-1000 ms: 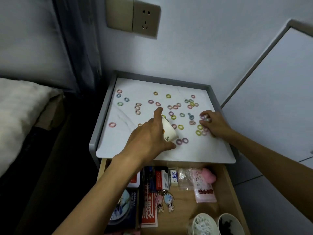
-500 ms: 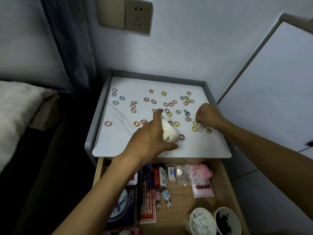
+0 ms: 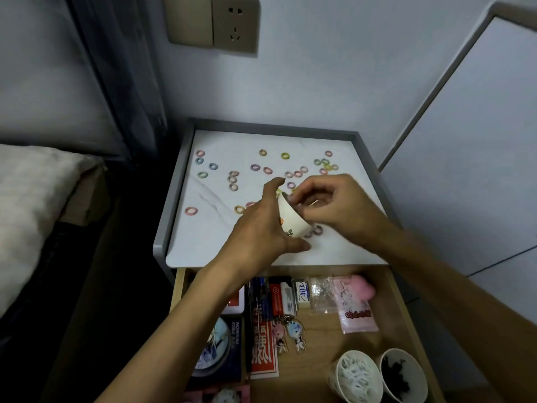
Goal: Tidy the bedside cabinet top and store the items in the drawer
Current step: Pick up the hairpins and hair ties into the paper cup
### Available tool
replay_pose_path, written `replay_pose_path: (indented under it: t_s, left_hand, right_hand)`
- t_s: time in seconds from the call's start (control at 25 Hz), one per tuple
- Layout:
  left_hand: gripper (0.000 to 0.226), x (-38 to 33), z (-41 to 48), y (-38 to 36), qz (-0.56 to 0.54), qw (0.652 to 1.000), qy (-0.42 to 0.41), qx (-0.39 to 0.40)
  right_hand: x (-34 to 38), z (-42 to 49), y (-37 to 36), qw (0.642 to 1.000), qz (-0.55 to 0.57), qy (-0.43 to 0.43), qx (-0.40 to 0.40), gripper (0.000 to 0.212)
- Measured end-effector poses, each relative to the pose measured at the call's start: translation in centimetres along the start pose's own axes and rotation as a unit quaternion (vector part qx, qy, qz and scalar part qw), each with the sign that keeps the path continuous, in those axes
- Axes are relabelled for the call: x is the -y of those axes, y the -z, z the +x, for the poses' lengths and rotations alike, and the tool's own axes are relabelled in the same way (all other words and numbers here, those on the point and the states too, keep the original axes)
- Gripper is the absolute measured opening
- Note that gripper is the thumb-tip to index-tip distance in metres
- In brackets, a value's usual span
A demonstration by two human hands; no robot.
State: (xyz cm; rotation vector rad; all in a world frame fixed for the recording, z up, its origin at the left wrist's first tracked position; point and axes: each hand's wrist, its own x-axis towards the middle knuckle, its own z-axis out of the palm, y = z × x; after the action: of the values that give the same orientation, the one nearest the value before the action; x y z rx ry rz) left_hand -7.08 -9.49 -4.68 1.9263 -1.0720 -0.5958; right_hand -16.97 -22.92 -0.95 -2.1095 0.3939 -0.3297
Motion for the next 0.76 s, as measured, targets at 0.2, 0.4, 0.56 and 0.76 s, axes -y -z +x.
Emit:
replay_pose_path:
  t_s: [0.2,0.4,0.56,0.76]
  left_hand:
    - [0.106,-0.1,-0.6,-0.6,0.007,0.999,-0.031,0.0]
    - [0.096,-0.6,-0.1,-1.0,0.012,0.999,-0.032,-0.021]
    - [0.092,-0.8,-0.3,-1.9,0.029,0.999,-0.021,-0.02]
    - [0.091,-0.3,0.0,-2.3,0.03,0.999,0.0,-0.036]
  right_hand:
    - [-1.6,-0.6,-0.6,1.0,-0.003,0.02,0.001,0.022]
    - [-3.7,-1.6,0.0,0.995,-0.035,-0.042,-0.08,0.02]
    - [-5.3,-2.0,1.2,0.996,0.017,-0.072,-0.04,0.013]
    - [-12.6,-1.0,6.0,0.908,-0.32,-0.224,-0.15,0.043]
